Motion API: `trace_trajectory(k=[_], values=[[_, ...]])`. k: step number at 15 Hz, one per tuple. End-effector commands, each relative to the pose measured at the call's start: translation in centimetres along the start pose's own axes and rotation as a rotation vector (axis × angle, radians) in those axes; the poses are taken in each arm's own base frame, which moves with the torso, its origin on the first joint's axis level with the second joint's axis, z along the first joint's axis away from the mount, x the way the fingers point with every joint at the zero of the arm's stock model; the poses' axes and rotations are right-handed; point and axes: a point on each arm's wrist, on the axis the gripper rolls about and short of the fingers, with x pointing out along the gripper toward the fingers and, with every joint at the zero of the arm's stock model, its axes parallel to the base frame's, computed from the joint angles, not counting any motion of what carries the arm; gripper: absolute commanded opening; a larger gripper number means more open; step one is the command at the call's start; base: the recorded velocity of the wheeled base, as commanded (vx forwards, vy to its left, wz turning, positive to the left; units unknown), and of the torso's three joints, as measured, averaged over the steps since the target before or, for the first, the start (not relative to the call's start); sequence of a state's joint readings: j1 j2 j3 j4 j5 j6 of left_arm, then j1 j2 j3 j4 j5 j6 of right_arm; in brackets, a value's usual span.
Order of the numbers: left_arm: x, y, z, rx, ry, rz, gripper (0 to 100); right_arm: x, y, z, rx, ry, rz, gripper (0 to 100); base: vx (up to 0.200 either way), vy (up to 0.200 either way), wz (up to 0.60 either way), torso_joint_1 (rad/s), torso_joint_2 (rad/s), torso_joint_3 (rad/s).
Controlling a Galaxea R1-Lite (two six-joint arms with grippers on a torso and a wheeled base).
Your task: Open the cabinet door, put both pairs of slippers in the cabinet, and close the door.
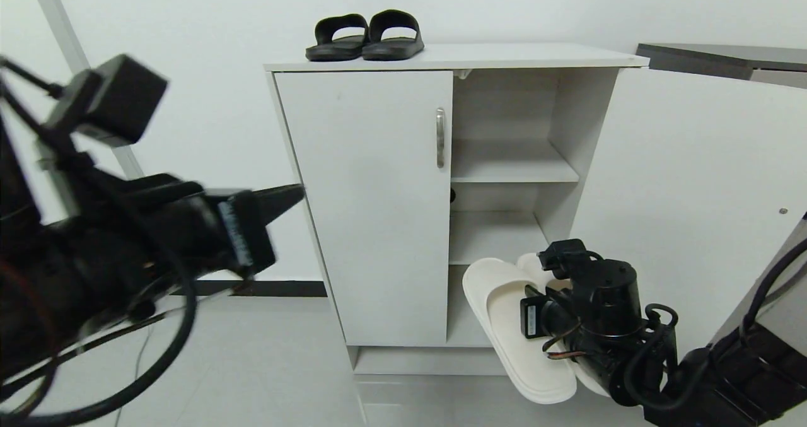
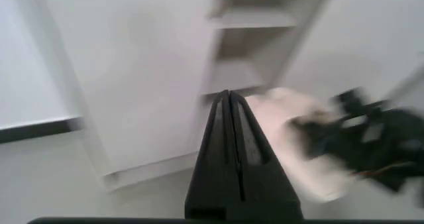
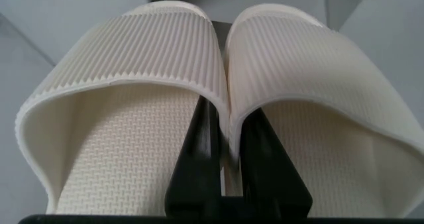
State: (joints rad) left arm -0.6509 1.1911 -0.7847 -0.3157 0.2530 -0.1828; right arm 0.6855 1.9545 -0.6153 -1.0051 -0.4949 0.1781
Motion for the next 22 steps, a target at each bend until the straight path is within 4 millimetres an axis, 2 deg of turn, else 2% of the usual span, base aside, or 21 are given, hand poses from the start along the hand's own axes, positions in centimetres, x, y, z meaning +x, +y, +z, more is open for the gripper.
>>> trace_trajectory(k=[1,2,4,9,12,14,16,18,21,22], values=[[-8.8,4.7,-3.8,0.102,-0.091,0.288,0,0.5,-0.1,0.0,0.002,-0.003,-0.023,0,0.000,0.000,0.00,0.000,0.00,0.000],[-11.4,5.8,-5.6,0.105,-0.136,0.404,0,0.5,-0.1,0.1,0.004,-0.008,-0.030,0,0.000,0.000,0.00,0.000,0.00,0.000],[-14.8,6.7,-9.0,0.094,-0.184,0.533,0,0.5,-0.1,0.1,0.003,-0.007,-0.030,0,0.000,0.000,0.00,0.000,0.00,0.000],[-19.2,6.7,-15.9,0.123,-0.180,0.747,0,0.4,0.1,-0.1,-0.001,-0.003,-0.026,0,0.000,0.000,0.00,0.000,0.00,0.000],[-18.1,7.3,-18.4,0.137,-0.156,0.721,0,0.4,0.0,-0.3,-0.005,0.005,-0.029,0,0.000,0.000,0.00,0.000,0.00,0.000],[-17.7,7.2,-19.0,0.156,-0.137,0.593,0,0.4,0.0,-0.5,-0.008,0.010,-0.029,0,0.000,0.000,0.00,0.000,0.00,0.000],[-17.5,7.0,-20.0,0.152,-0.033,0.429,0,0.3,0.1,-0.5,-0.009,0.010,-0.024,0,0.000,0.000,0.00,0.000,0.00,0.000],[-17.4,6.7,-20.1,0.160,-0.015,0.282,0,0.1,0.3,-0.7,-0.014,0.014,-0.018,0,0.000,0.000,0.00,0.000,0.00,0.000],[-17.3,6.7,-20.0,0.157,0.000,0.295,0,0.1,0.4,-0.7,-0.016,0.013,-0.013,0,0.000,0.000,0.00,0.000,0.00,0.000],[-17.1,6.8,-20.0,0.150,0.021,0.383,0,0.0,0.5,-0.7,-0.017,0.014,-0.012,0,0.000,0.000,0.00,0.000,0.00,0.000]])
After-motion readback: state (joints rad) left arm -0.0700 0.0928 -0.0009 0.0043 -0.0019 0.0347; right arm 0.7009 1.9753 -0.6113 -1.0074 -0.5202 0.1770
